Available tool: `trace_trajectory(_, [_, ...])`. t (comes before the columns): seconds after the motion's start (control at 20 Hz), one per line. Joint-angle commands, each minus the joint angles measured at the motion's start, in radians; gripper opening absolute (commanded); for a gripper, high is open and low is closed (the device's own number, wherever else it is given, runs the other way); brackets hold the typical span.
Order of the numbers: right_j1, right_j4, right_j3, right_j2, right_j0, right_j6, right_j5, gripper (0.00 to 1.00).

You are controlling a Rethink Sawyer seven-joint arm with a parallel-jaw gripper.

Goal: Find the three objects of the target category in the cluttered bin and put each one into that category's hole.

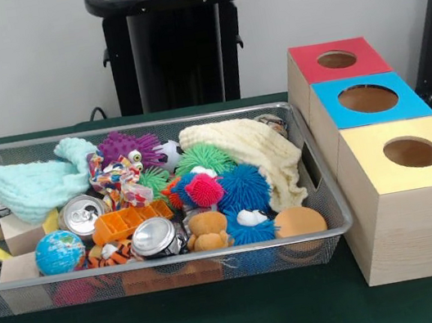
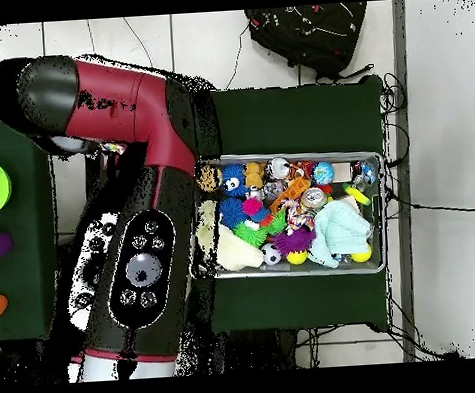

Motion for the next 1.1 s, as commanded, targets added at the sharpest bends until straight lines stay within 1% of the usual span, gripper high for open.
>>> trace_trajectory(0.05, [-0.009, -0.078, 0.195, 0.132, -0.046, 0.008, -0.087, 0.00])
trace_trajectory(0.15, [-0.015, -0.088, 0.196, 0.130, -0.050, 0.007, -0.082, 0.00])
trace_trajectory(0.3, [-0.039, -0.107, 0.187, 0.115, -0.052, 0.023, -0.045, 0.00])
trace_trajectory(0.5, [-0.058, -0.126, 0.143, 0.084, -0.052, 0.080, 0.021, 0.00])
trace_trajectory(0.75, [-0.092, -0.160, 0.143, 0.068, -0.014, 0.105, 0.044, 0.00])
trace_trajectory(0.8, [-0.097, -0.164, 0.140, 0.067, -0.006, 0.111, 0.034, 0.00])
trace_trajectory(0.85, [-0.098, -0.164, 0.120, 0.066, 0.000, 0.124, 0.039, 0.00])
trace_trajectory(0.95, [-0.089, -0.164, 0.060, 0.069, 0.005, 0.143, 0.078, 0.00])
trace_trajectory(1.1, [-0.102, -0.162, 0.052, 0.071, 0.025, 0.171, 0.096, 0.00])
